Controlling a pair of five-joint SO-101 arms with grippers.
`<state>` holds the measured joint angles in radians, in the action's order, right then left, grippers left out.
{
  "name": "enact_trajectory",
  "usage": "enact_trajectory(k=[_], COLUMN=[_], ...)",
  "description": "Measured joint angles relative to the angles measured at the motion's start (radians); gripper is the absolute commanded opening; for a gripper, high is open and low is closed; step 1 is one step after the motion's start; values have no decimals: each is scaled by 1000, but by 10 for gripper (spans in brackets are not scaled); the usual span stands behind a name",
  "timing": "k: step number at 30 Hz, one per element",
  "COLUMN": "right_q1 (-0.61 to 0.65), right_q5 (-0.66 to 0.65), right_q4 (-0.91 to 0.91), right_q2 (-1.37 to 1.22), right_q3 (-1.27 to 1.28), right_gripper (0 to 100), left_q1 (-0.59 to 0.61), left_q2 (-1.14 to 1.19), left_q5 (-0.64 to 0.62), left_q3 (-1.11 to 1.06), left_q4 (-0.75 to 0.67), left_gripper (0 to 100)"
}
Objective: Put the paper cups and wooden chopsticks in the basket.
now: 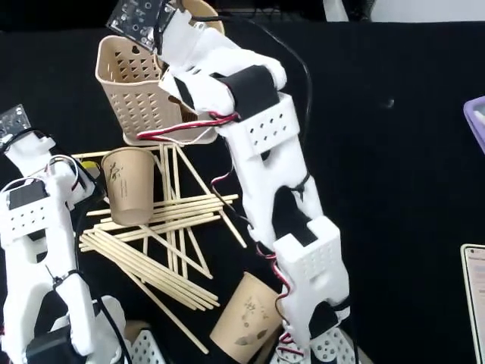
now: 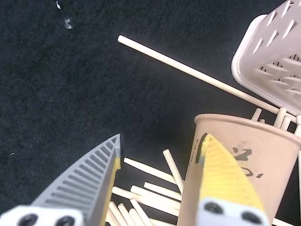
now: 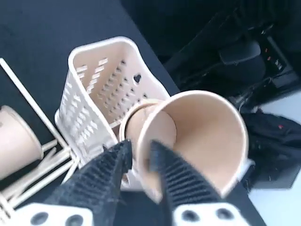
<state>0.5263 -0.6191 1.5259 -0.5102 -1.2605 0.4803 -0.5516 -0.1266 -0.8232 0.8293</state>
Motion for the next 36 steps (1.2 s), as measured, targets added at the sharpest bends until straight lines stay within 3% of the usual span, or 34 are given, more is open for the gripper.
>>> enact_trajectory(k=[13,19,24,32,36], right_q1=[-110,-201,-193,-100,17], right_q5=[123,232,253,256,221], right_q4=[209,209,209,190,144], right_q2=[2,158,542,1203,1419], right_q3=[-296,-201,209,1244,1689], right_gripper=[247,247,247,249,250], left_q1=[0,0,0,0,0], left_q2=[0,0,0,0,0], left_q5=[0,0,0,0,0], left_q3=[0,0,0,0,0], left_q4=[0,0,0,0,0], left_gripper=[273,273,273,273,273])
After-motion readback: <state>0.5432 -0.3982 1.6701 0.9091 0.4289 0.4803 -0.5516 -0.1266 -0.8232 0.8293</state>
